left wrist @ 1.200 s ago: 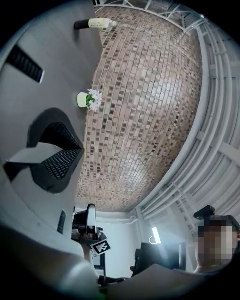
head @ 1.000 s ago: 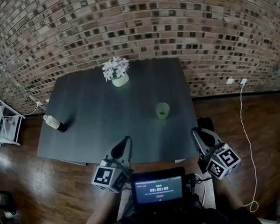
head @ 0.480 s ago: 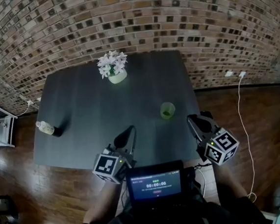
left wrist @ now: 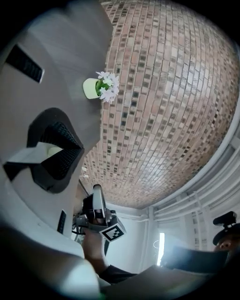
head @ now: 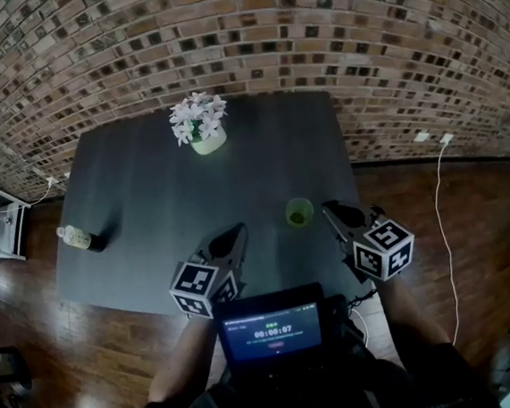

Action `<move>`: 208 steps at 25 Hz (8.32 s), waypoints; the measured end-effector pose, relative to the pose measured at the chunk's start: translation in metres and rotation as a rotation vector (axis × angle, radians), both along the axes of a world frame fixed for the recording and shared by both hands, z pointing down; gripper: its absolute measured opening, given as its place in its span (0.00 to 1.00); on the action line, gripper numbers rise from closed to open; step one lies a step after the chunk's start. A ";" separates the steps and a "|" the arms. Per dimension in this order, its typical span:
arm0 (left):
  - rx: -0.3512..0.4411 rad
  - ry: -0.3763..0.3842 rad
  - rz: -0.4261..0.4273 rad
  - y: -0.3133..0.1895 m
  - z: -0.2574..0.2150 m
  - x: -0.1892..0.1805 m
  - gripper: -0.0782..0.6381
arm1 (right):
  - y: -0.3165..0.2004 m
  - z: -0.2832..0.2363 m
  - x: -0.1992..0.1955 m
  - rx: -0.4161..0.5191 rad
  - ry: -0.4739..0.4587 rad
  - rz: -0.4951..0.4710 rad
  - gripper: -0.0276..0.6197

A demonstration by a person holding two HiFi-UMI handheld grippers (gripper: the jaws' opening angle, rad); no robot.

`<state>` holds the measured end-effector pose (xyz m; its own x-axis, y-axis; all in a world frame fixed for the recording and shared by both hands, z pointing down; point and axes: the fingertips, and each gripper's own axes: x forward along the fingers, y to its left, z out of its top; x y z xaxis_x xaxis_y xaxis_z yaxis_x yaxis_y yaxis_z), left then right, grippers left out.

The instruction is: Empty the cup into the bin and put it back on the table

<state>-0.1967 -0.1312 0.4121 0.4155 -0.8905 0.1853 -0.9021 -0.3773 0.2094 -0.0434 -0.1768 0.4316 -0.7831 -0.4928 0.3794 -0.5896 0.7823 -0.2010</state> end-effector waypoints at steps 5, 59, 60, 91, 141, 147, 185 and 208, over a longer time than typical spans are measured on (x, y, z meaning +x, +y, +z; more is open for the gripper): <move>-0.043 -0.001 0.003 -0.024 0.017 0.011 0.10 | -0.015 0.035 -0.006 -0.042 0.087 -0.070 0.05; -0.301 -0.108 -0.123 -0.028 0.148 0.001 0.10 | -0.034 0.225 -0.075 -0.103 0.101 -0.521 0.77; -0.300 -0.109 -0.122 -0.028 0.148 0.001 0.10 | -0.034 0.226 -0.076 -0.102 0.098 -0.520 0.77; -0.159 -0.010 -0.096 -0.020 0.091 0.003 0.10 | -0.018 0.119 -0.057 0.046 0.014 -0.410 0.65; 0.080 0.036 0.192 -0.095 -0.002 0.162 0.10 | -0.091 0.041 0.332 -0.007 0.163 0.263 0.65; 0.077 0.030 0.172 -0.114 -0.002 0.165 0.10 | -0.123 0.054 0.376 -0.032 0.245 0.316 0.65; 0.068 0.021 0.034 -0.112 0.012 0.111 0.10 | -0.155 0.142 0.459 -0.130 1.128 0.093 0.65; 0.125 0.041 0.009 -0.105 0.000 0.111 0.10 | -0.158 0.112 0.467 -0.063 1.460 -0.013 0.65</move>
